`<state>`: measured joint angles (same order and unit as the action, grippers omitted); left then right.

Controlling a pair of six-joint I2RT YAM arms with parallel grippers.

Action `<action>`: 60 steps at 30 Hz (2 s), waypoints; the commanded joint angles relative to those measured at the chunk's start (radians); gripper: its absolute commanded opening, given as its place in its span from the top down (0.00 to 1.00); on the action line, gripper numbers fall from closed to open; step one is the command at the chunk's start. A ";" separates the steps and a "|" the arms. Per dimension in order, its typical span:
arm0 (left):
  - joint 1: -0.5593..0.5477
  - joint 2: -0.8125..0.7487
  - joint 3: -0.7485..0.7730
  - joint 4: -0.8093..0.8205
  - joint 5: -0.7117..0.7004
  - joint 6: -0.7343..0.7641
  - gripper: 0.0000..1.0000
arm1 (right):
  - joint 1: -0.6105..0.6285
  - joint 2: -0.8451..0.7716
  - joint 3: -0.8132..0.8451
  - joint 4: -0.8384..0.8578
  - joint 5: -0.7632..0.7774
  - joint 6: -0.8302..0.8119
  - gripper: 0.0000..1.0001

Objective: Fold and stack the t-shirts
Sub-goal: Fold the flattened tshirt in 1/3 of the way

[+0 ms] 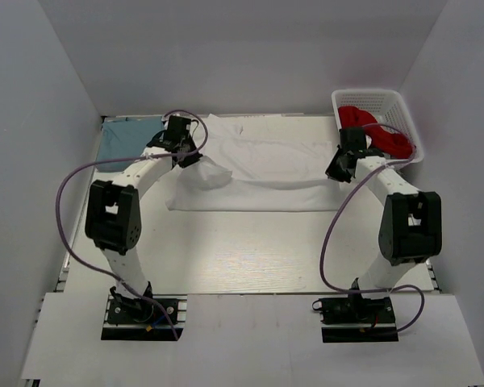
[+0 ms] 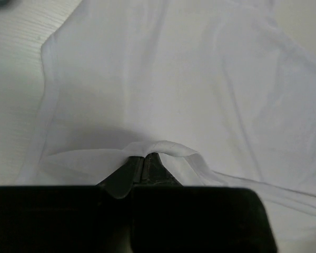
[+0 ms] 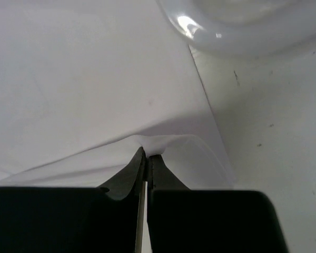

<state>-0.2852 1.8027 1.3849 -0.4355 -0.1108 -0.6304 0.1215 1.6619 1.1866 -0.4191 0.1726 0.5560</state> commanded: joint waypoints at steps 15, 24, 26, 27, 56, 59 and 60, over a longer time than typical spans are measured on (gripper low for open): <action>0.077 0.178 0.283 -0.148 -0.010 -0.002 0.00 | 0.009 -0.033 0.016 0.109 -0.142 -0.083 0.16; 0.050 -0.003 -0.093 -0.025 0.160 -0.022 0.00 | 0.020 -0.096 -0.185 0.204 -0.219 -0.079 0.10; 0.050 -0.013 -0.154 -0.025 0.160 -0.044 0.00 | 0.018 -0.064 -0.191 0.230 -0.213 -0.073 0.10; 0.050 -0.013 -0.171 -0.025 0.160 -0.045 0.00 | 0.018 -0.057 -0.203 0.236 -0.211 -0.065 0.10; 0.050 -0.885 -0.727 -0.292 0.094 -0.183 0.00 | 0.139 -0.735 -0.615 -0.060 -0.249 -0.060 0.10; 0.050 -0.873 -0.669 -0.194 0.062 -0.155 0.00 | 0.139 -0.722 -0.547 -0.011 -0.228 -0.085 0.10; 0.050 -0.840 -0.617 -0.172 0.050 -0.138 0.00 | 0.138 -0.688 -0.517 -0.004 -0.184 -0.084 0.10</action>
<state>-0.2379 0.9096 0.6819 -0.6880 -0.0204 -0.7910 0.2565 0.9428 0.5728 -0.4400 -0.0612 0.5098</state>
